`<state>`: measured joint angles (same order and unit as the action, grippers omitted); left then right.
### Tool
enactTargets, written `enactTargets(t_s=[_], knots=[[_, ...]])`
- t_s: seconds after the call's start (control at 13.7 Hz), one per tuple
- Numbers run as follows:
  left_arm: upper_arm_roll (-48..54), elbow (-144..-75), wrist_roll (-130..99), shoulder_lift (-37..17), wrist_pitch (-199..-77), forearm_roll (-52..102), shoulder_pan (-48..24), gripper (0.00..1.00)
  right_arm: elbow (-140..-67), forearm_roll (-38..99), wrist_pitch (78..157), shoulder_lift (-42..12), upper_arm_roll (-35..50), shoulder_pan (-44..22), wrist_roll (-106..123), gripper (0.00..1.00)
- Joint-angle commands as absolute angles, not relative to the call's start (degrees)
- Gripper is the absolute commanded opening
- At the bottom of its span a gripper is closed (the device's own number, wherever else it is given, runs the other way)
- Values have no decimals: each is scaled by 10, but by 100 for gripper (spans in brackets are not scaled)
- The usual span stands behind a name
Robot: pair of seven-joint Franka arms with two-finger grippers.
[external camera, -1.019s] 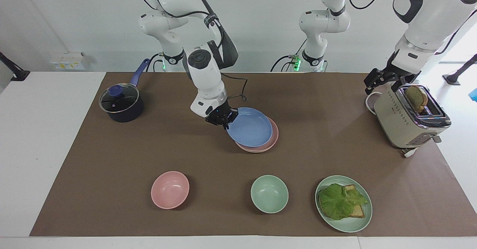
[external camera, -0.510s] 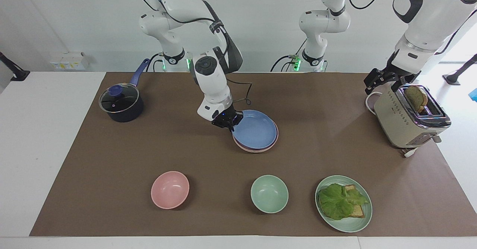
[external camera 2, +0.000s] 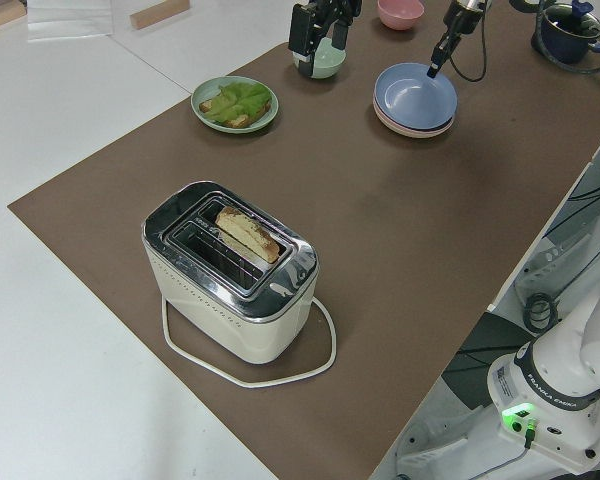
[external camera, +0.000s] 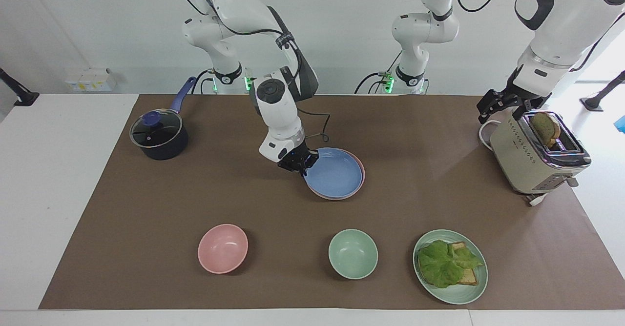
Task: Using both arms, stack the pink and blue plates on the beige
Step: 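Lift the blue plate with the right gripper and carry it onto the pink plate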
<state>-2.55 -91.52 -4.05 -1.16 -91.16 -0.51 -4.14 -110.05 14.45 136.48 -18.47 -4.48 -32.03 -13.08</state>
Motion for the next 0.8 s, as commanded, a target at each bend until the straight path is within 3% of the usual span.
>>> enactTargets(t_s=[0.0, 0.07, 0.15, 0.44, 0.73], knots=[[-24, -911, -36, -8, -904, -4, -36, 100, -1105, 168, 1375, -185, -43, -319, -122, 60], [-24, -911, -36, -8, -904, -4, -36, 100, -1104, 168, 1375, -185, -43, -319, -125, 87], [-24, -911, -37, -8, -904, -4, -36, 100, -1101, 168, 1375, -185, -43, -319, -127, 100], [-24, -911, -36, -8, -904, -4, -36, 100, -1092, 160, 1350, -156, -51, -310, -133, 100], [-24, -911, -36, -8, -904, -4, -36, 100, -1087, 121, 1305, -114, -55, -258, -132, 100]])
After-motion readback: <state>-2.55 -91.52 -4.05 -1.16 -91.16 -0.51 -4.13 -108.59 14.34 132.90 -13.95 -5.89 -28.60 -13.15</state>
